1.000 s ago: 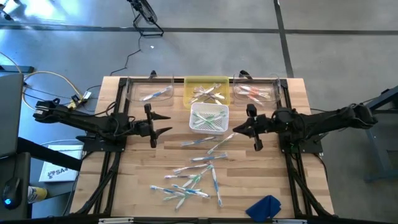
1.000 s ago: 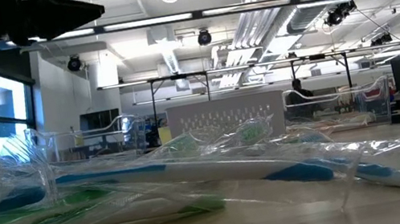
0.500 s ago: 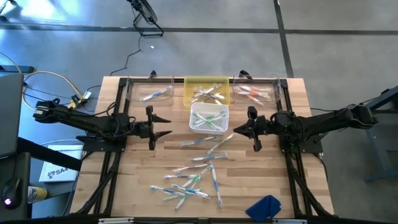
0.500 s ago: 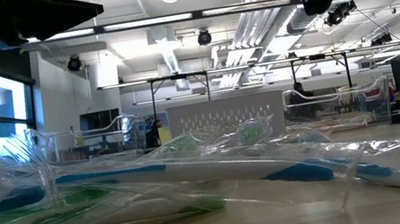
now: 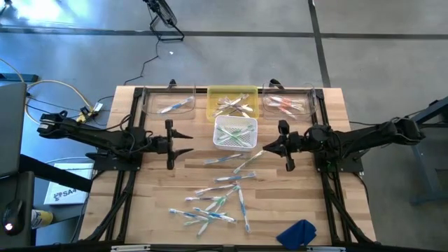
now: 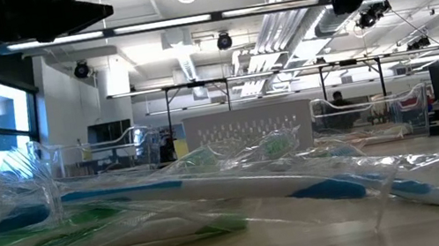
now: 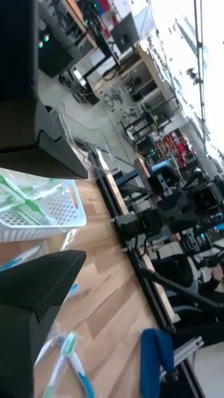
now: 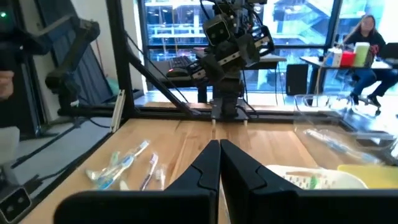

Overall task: Pick & Place Toothbrushes
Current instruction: Put the blue toothbrush into the left transparent bin

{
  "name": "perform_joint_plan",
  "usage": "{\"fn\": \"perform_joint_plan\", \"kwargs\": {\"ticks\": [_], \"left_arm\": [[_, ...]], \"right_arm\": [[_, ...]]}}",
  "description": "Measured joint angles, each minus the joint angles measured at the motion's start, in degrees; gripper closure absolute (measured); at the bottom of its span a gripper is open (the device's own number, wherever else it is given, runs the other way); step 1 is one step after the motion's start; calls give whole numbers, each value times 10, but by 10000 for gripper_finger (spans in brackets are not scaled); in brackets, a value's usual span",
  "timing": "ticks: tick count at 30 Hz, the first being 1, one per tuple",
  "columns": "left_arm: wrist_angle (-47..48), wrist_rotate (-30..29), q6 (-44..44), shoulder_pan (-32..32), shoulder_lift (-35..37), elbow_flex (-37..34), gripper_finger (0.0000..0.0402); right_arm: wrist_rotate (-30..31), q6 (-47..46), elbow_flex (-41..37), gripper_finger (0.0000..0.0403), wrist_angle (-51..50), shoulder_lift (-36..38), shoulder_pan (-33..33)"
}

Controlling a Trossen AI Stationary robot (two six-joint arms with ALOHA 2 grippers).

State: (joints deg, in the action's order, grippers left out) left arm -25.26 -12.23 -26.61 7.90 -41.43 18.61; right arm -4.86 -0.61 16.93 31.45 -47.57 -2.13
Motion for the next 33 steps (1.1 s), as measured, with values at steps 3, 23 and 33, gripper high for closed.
{"fn": "perform_joint_plan", "kwargs": {"ticks": [3, 23, 33], "left_arm": [[12, 10, 1, 0, 0, 0, 210], [263, 14, 140, 4, -99, 125, 210], [253, 38, 161, 5, -260, 159, 210]], "right_arm": [[0, 37, 0, 399, 1, 0, 0], [5, 7, 0, 398, -6, 0, 0], [49, 4, 0, 398, -13, 0, 0]]}}
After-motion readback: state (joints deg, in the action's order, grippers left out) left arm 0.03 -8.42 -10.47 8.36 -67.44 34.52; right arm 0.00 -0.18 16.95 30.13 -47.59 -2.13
